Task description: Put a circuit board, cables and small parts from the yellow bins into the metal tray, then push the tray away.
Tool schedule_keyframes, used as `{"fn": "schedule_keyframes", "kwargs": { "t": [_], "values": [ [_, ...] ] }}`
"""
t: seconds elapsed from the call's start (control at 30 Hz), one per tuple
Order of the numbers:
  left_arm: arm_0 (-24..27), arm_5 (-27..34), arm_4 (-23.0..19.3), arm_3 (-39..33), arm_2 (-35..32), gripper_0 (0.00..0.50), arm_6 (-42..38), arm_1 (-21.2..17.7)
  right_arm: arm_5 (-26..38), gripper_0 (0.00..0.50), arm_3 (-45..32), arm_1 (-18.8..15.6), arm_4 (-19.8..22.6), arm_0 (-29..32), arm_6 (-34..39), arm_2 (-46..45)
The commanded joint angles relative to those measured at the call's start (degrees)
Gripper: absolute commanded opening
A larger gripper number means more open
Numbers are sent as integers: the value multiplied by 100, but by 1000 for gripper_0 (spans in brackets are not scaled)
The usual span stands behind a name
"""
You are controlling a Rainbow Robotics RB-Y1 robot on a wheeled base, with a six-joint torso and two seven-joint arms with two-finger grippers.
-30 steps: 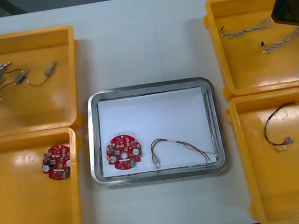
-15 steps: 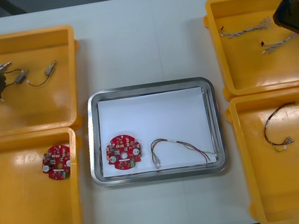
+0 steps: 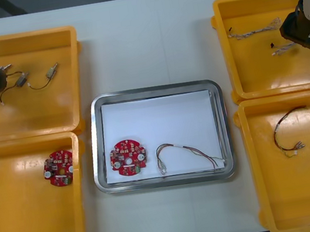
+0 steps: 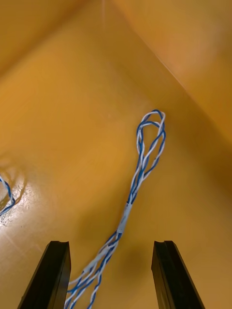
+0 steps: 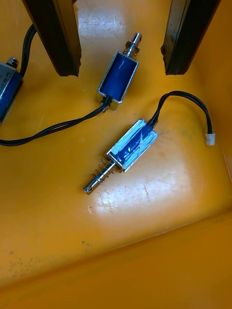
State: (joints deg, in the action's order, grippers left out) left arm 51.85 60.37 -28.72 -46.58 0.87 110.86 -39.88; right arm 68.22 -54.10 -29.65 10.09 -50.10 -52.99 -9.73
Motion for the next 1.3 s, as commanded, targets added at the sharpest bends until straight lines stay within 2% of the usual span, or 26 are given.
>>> {"fn": "schedule_keyframes", "kwargs": {
  "t": [0.03, 0.3, 0.37, 0.4, 0.43, 0.5, 0.77, 0.97, 1.13, 1.3],
  "values": [
    [299, -70, 95, -26, -140, 500, 665, 42, -134, 489, 58, 126, 72, -254, 280, -108],
    [536, -78, 130, 334, -263, 500, 691, 51, -134, 488, 225, 170, 151, -254, 289, -47],
    [607, -105, 139, 448, -289, 500, 718, 59, -134, 393, 278, 170, 168, -254, 280, -38],
    [624, -122, 157, 484, -280, 500, 726, 59, -143, 312, 278, 170, 177, -254, 280, -38],
    [633, -122, 157, 501, -280, 500, 726, 59, -134, 199, 278, 170, 177, -254, 271, -38],
    [642, -140, 165, 510, -280, 500, 726, 59, -125, 8, 278, 179, 195, -254, 254, -38],
    [809, -122, 174, 756, -289, 500, 709, 86, -20, 0, 216, 99, 300, -333, 122, -12],
    [835, -140, 236, 809, -307, 500, 718, 147, 692, 0, -135, 3, 406, -535, -10, 41],
    [835, -140, 253, 853, -298, 500, 709, 209, 1554, 0, -469, 3, 520, -562, -19, -12],
    [835, -184, 271, 853, -316, 500, 683, 262, 1949, 0, -513, 73, 625, -562, -19, -73]
  ]
}}
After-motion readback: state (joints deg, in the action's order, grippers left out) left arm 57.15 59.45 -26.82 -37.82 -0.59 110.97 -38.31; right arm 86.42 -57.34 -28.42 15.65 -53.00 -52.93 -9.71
